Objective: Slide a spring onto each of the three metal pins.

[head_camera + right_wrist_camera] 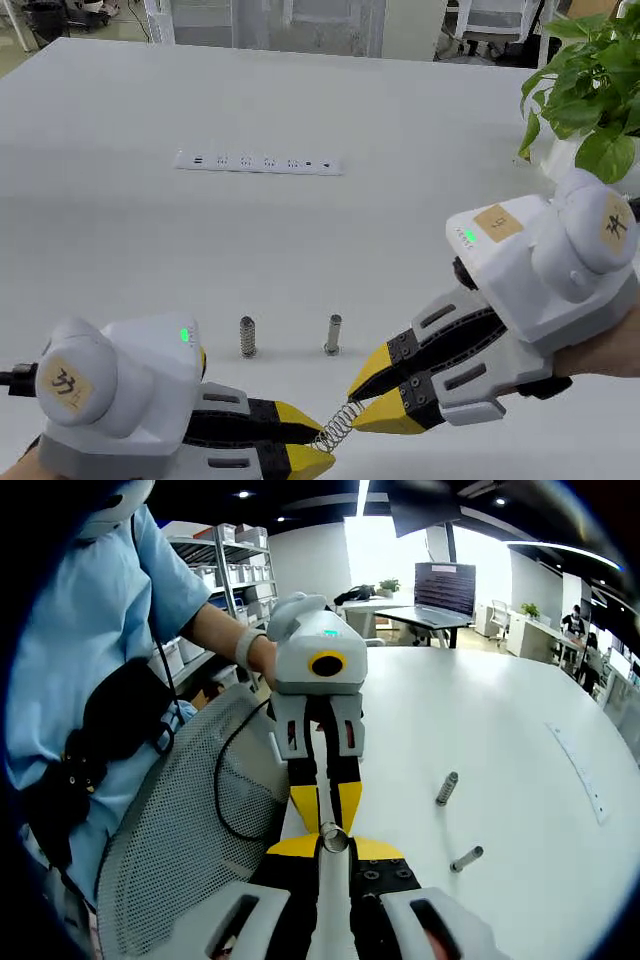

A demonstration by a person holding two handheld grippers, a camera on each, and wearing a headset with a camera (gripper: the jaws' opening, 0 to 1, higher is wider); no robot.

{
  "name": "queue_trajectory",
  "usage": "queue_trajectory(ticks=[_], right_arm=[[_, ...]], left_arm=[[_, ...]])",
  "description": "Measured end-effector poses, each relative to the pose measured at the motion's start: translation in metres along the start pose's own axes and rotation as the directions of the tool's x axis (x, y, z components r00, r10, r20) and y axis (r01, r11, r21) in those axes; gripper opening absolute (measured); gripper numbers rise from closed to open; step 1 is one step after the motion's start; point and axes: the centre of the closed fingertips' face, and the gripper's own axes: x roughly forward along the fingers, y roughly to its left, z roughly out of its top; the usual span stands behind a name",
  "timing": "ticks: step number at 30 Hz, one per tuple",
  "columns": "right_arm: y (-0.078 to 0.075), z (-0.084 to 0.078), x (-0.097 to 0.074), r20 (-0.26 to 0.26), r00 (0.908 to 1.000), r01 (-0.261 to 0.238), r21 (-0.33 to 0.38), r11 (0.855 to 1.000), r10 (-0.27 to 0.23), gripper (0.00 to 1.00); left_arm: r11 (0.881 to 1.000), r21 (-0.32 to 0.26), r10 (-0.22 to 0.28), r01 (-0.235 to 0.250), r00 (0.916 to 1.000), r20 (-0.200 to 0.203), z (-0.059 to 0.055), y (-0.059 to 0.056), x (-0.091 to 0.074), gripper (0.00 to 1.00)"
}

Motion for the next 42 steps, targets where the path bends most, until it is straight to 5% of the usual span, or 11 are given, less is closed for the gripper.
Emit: queue_trajectory(ticks=[21,26,32,42], right_arm=[[-0.002,-0.006,0.0,-0.058,0.9982,0.006,-0.056,0.998,-0.009,0.07],[-0.009,-0.003,-0.004,-0.064,0.9967,0.045,-0.062,0.997,-0.049,0.31],[-0.011,-0.013,-0.006,-0.16,0.986,0.026,-0.119,0.993,-0.045,0.27],[-0.007,-0.021,-0.002,-0.229,0.9733,-0.038,-0.119,0.992,0.009,0.2]], left_arm=[[1.0,-0.003,0.027,-0.027,0.9996,0.004,-0.003,0.003,0.007,0.06],[0.999,-0.006,0.038,-0.038,0.9992,0.015,-0.002,0.004,0.008,0.06],[0.998,-0.001,0.06,-0.06,0.9982,0.008,0.0,0.007,0.011,0.06],[0.996,0.013,0.084,-0.085,0.9956,0.041,0.009,0.008,0.02,0.06]])
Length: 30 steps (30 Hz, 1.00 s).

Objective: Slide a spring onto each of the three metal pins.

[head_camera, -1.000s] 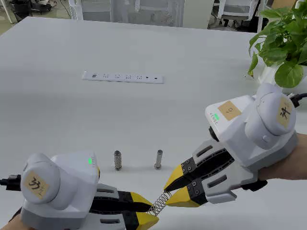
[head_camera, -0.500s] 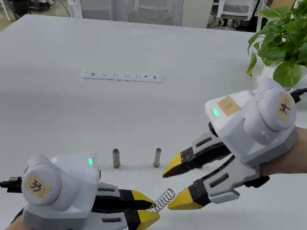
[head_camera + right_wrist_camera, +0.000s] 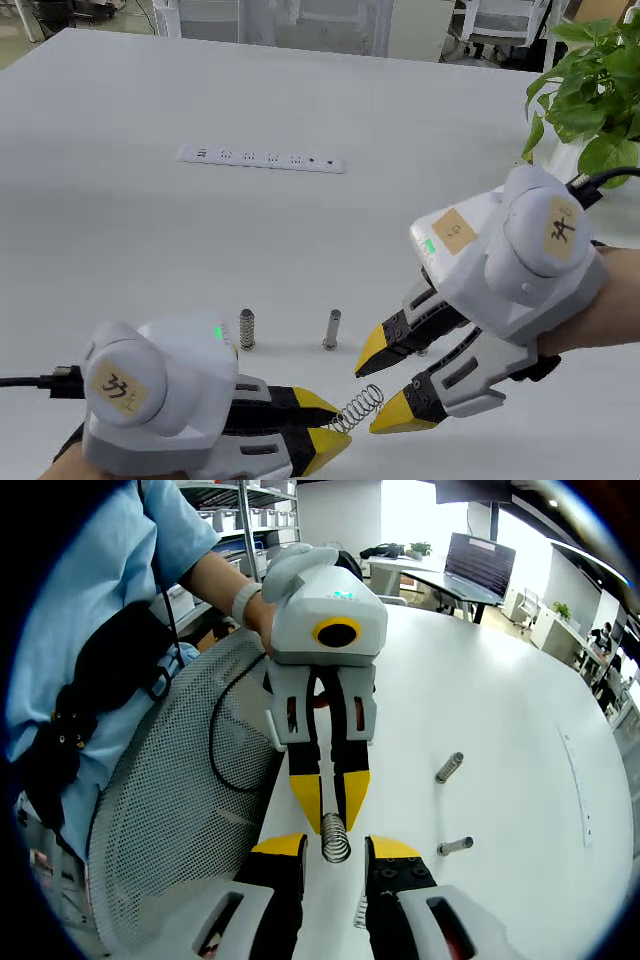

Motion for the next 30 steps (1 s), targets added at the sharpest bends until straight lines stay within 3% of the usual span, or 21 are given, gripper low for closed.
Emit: queue_trajectory(ticks=[14,30], right_arm=[[0.004,-0.004,0.003,-0.028,0.999,-0.035,0.006,0.999,0.035,0.13],[0.007,-0.005,0.002,-0.033,0.9982,-0.05,0.022,0.999,0.051,0.08]], left_arm=[[1.0,0.011,-0.012,0.011,0.9991,0.042,0.011,-0.004,0.004,0.06],[1.0,0.015,-0.026,0.025,0.9983,0.052,0.014,-0.008,0.007,0.06]])
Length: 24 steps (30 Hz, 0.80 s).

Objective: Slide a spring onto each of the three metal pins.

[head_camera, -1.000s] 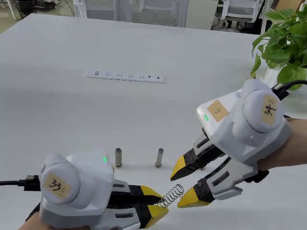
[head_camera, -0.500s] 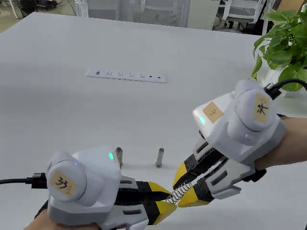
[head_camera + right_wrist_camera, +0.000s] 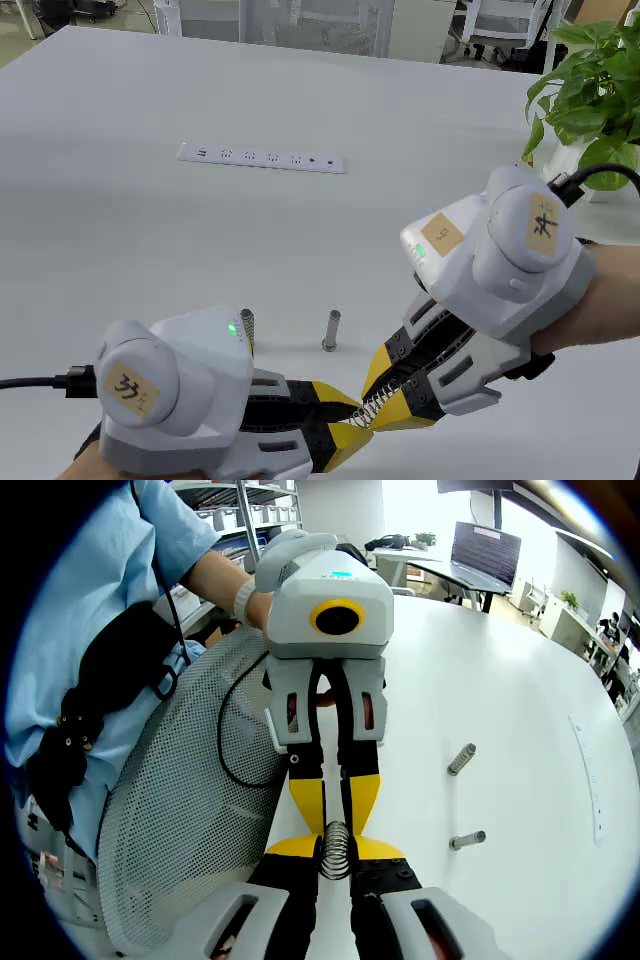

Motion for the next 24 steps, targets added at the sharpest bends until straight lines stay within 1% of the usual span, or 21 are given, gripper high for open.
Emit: queue_trajectory(ticks=[2,6,12,19,22,24], right_arm=[[-0.0003,0.0002,-0.0004,0.0,1.0,0.003,-0.004,1.0,-0.003,0.07],[0.0002,-0.0008,-0.0007,-0.003,1.0,-0.002,0.015,1.0,0.002,0.07],[0.001,-0.0013,0.0005,-0.013,0.9999,-0.006,0.01,1.0,0.007,0.07],[0.0,-0.0011,0.0027,-0.021,0.9998,-0.005,0.007,1.0,0.005,0.07],[-0.0019,-0.0002,0.0029,-0.023,0.9997,0.001,0.004,1.0,-0.001,0.07],[-0.0033,-0.0003,0.0026,-0.027,0.9996,0.007,0.002,1.0,-0.007,0.07]], left_arm=[[1.0,-0.001,0.002,-0.002,1.0,0.003,0.0005,0.0001,0.0003,0.06],[1.0,0.004,-0.003,0.003,1.0,0.002,0.0005,-0.001,0.0006,0.06],[1.0,0.015,-0.007,0.007,1.0,-0.002,-0.0008,-0.0024,0.0015,0.07],[1.0,0.022,0.003,-0.003,1.0,0.006,-0.0029,-0.0009,0.0002,0.07],[1.0,0.02,0.014,-0.014,0.9998,0.014,-0.0031,0.0013,-0.0008,0.07],[1.0,0.02,0.021,-0.022,0.9997,0.011,-0.0044,0.0029,-0.0018,0.07]])
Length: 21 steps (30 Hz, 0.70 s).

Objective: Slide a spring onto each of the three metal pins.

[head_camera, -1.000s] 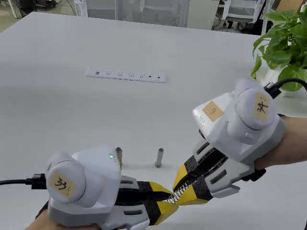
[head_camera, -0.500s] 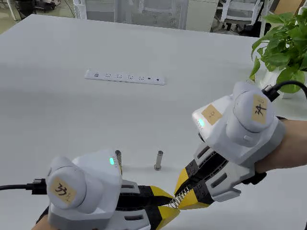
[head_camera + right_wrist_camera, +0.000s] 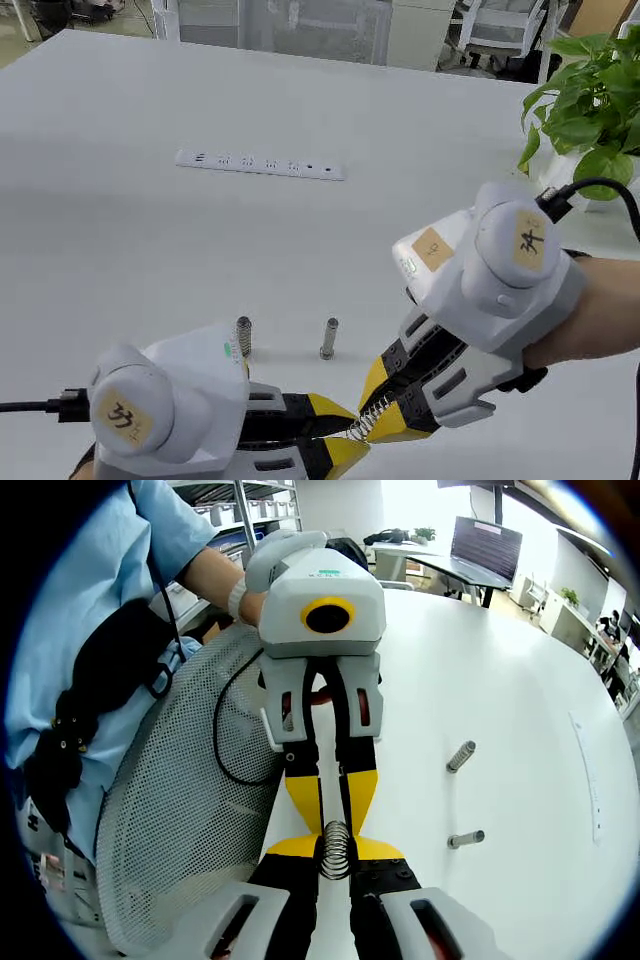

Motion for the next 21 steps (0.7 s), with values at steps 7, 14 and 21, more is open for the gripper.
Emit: queue_trajectory(ticks=[7,14,21], right_arm=[[-0.006,-0.003,-0.003,-0.007,0.9998,0.02,-0.003,1.0,-0.02,0.07],[-0.014,-0.003,-0.003,-0.013,0.999,0.042,-0.038,0.998,-0.043,0.07],[-0.024,0.002,-0.004,-0.035,0.9982,0.046,-0.075,0.996,-0.049,0.07]], left_arm=[[0.997,-0.011,0.071,-0.071,0.9975,-0.009,-0.01,0.013,-0.013,0.19],[0.984,-0.035,0.176,-0.177,0.9842,-0.018,-0.018,0.03,-0.033,0.38],[0.955,-0.051,0.294,-0.294,0.9558,-0.013,-0.016,0.048,-0.055,0.52]])
